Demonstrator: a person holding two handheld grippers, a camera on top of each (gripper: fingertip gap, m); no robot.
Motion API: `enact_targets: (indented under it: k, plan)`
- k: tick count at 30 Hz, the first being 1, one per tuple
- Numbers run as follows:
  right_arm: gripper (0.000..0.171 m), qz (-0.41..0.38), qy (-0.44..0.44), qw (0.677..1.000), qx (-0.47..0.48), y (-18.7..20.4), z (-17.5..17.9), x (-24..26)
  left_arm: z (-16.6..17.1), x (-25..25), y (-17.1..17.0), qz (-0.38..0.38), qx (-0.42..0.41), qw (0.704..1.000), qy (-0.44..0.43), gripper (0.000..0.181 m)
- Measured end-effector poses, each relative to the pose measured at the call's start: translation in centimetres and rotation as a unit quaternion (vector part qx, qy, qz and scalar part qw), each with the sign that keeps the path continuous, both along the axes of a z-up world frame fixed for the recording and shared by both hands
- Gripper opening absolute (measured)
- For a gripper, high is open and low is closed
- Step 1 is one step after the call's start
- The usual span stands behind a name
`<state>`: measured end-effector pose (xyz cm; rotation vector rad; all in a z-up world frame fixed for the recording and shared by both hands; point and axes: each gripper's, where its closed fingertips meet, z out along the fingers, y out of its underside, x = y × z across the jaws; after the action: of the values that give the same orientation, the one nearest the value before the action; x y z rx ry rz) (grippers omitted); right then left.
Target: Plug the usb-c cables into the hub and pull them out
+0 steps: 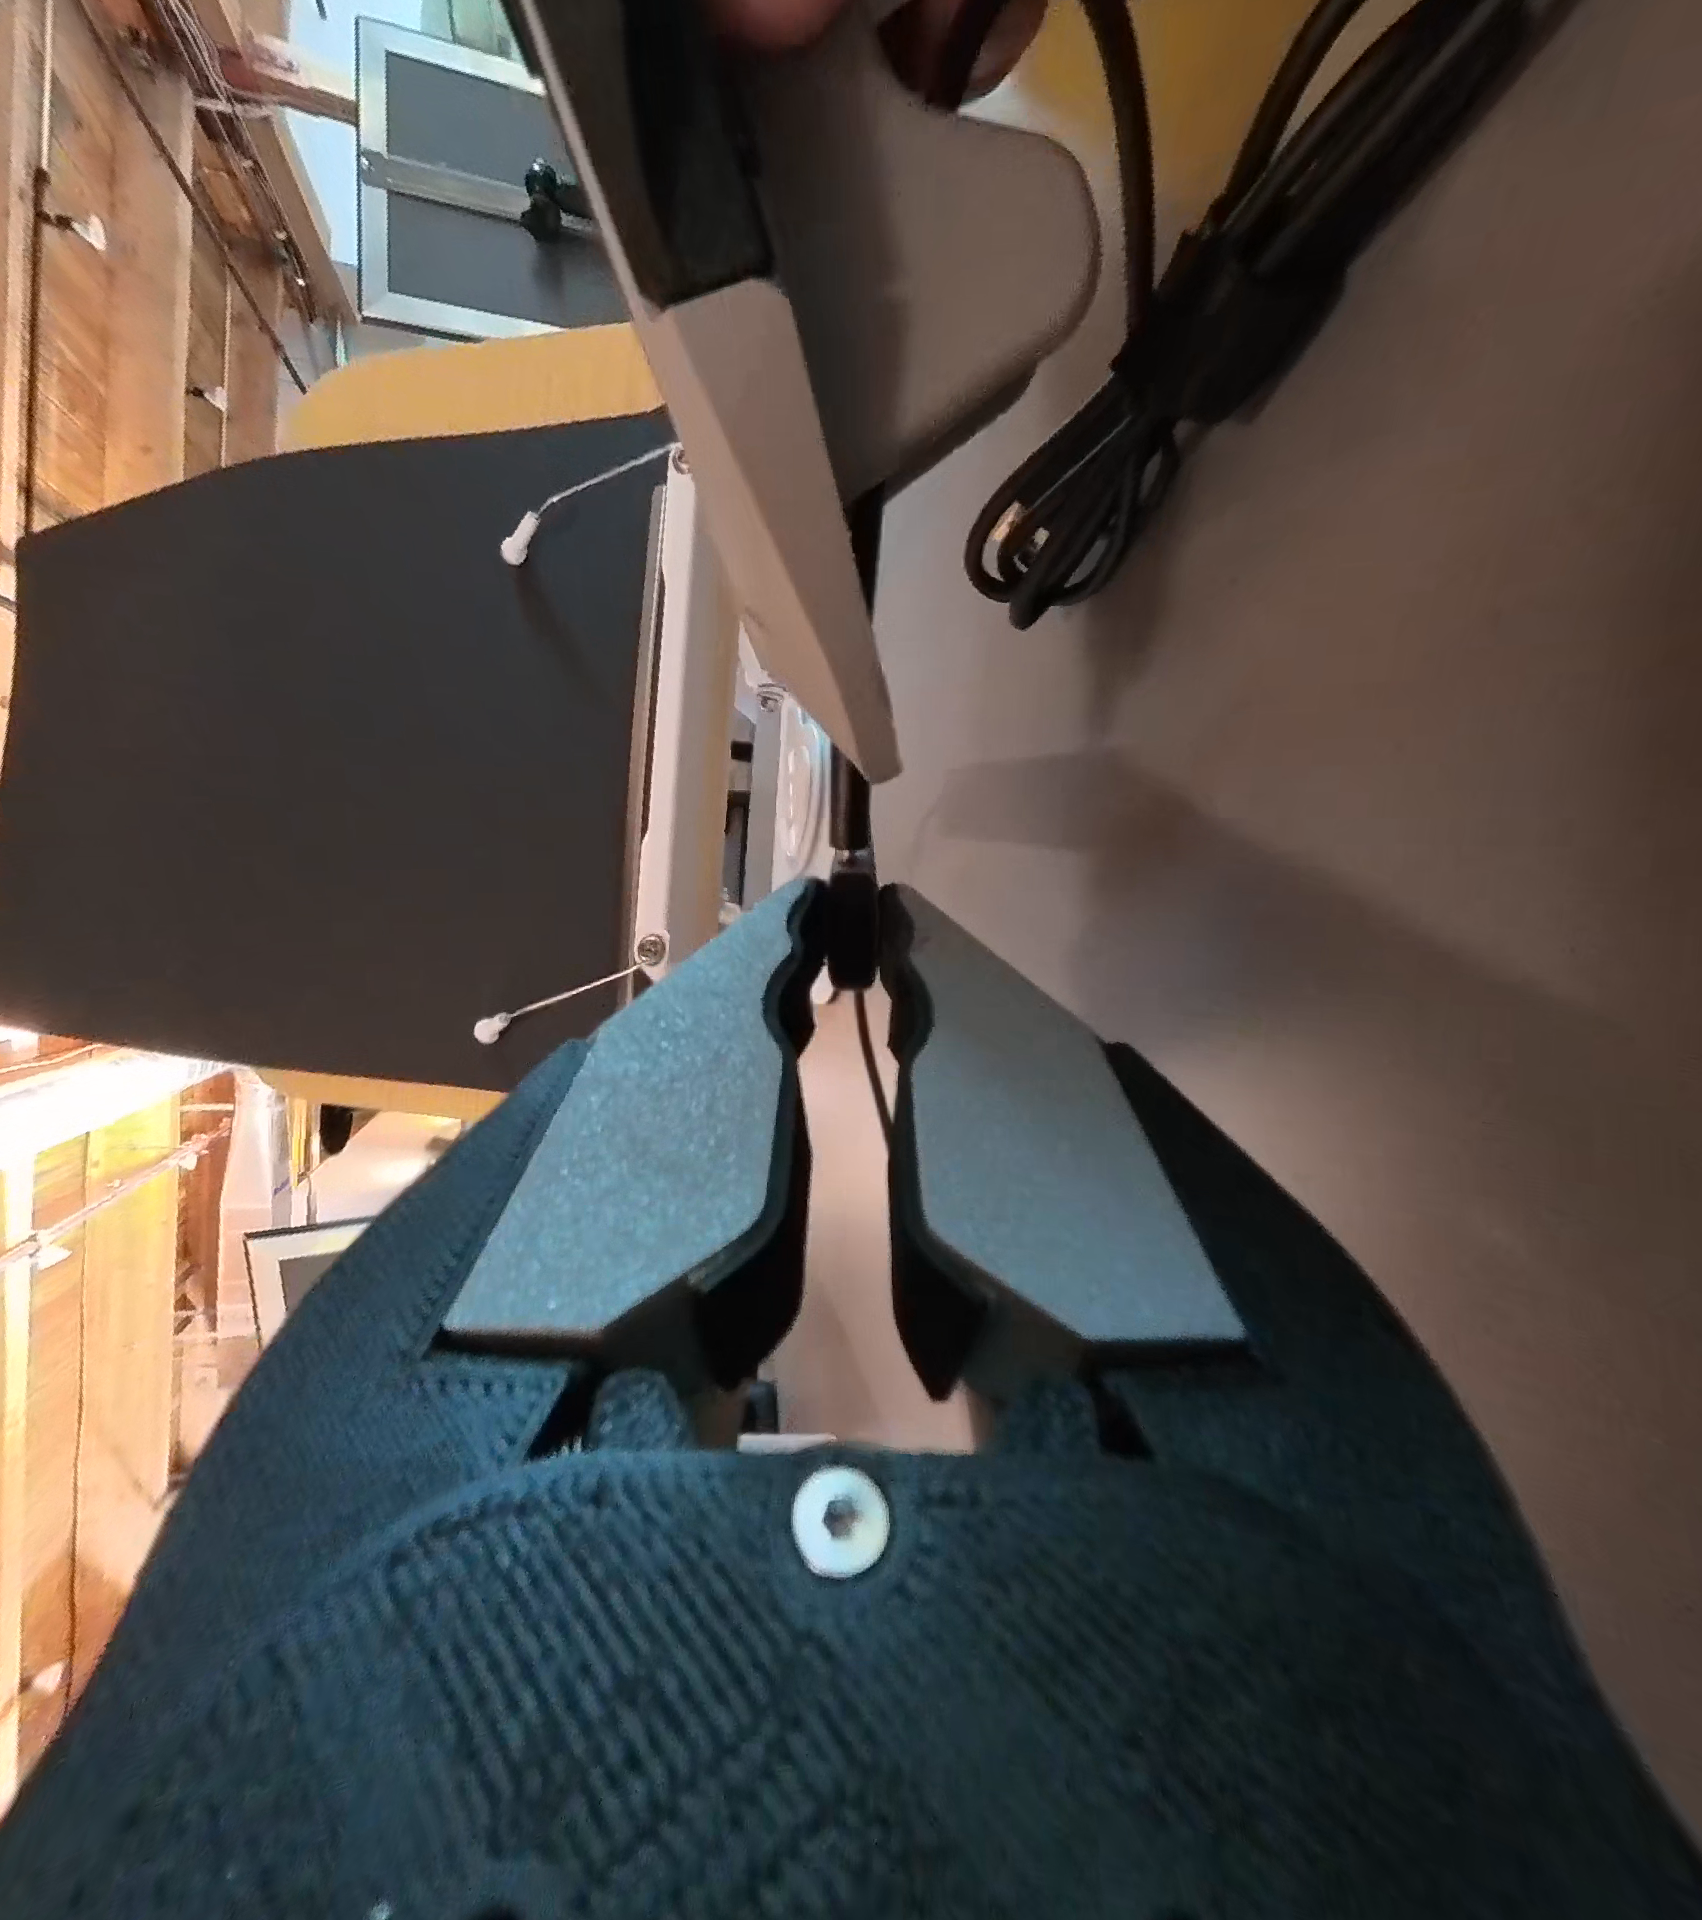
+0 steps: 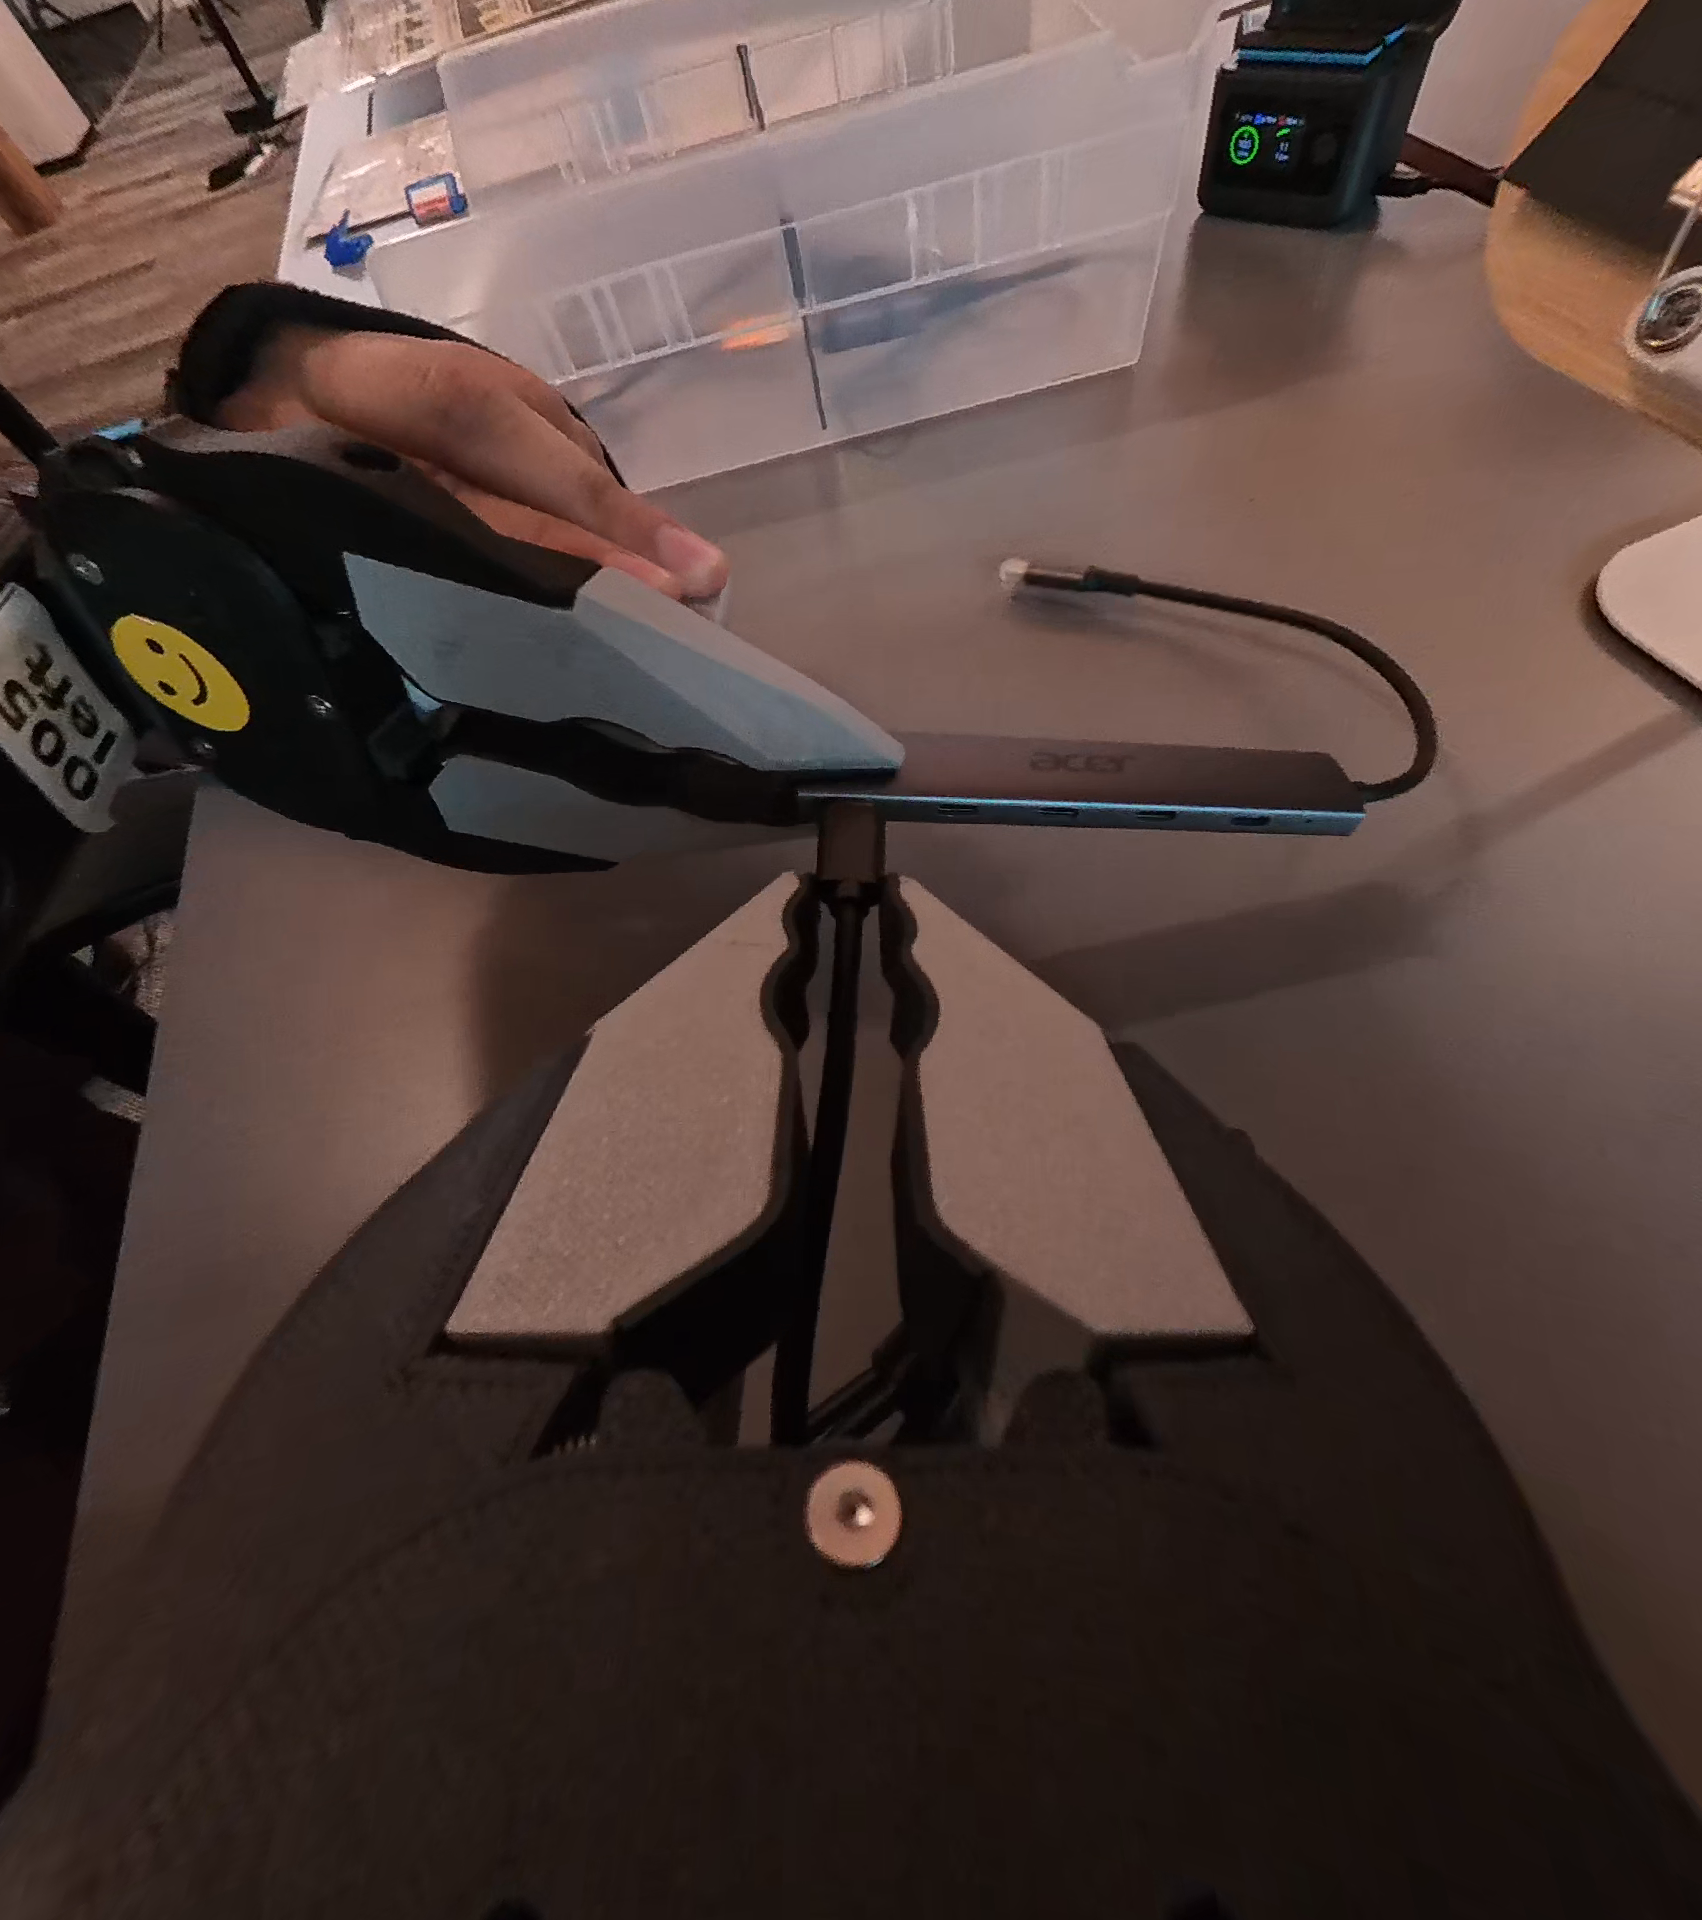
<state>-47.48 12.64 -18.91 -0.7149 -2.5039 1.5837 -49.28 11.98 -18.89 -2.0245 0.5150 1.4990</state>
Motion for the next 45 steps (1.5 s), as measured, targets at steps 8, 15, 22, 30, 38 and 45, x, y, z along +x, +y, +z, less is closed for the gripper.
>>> enact_targets:
  k: [8, 15, 22, 30, 38, 45]
  plan:
    - [0.008, 0.000, -0.005, 1.000, 0.000, -0.4, -0.7, 0.0, -0.3, 0.3, -0.2, 0.019, -0.012, 1.000, -0.011, 0.005]
    - [0.008, 0.015, -0.017, 1.000, -0.012, -0.5, -0.8, 0.1, -1.1, 0.7, -0.3, -0.006, -0.032, 0.999, -0.014, 0.005]
    - [0.008, 0.009, -0.011, 1.000, -0.008, -0.5, -0.9, -0.1, -1.1, 0.6, -0.2, 0.002, -0.029, 1.000, -0.010, 0.005]
    - [0.009, -0.007, -0.024, 1.000, -0.013, -0.2, -0.3, -1.0, -0.7, -0.5, -0.2, 0.010, -0.003, 0.999, -0.046, 0.008]
    - [0.044, -0.113, 0.095, 0.987, -0.068, 4.5, 5.9, -3.6, 2.1, -1.5, -1.3, -0.047, 0.187, 0.954, -0.229, 0.008]
    - [0.036, -0.149, 0.037, 0.972, -0.175, 7.3, 7.3, -4.7, 7.0, -1.3, -3.1, -0.129, 0.375, 0.834, -0.383, 0.008]
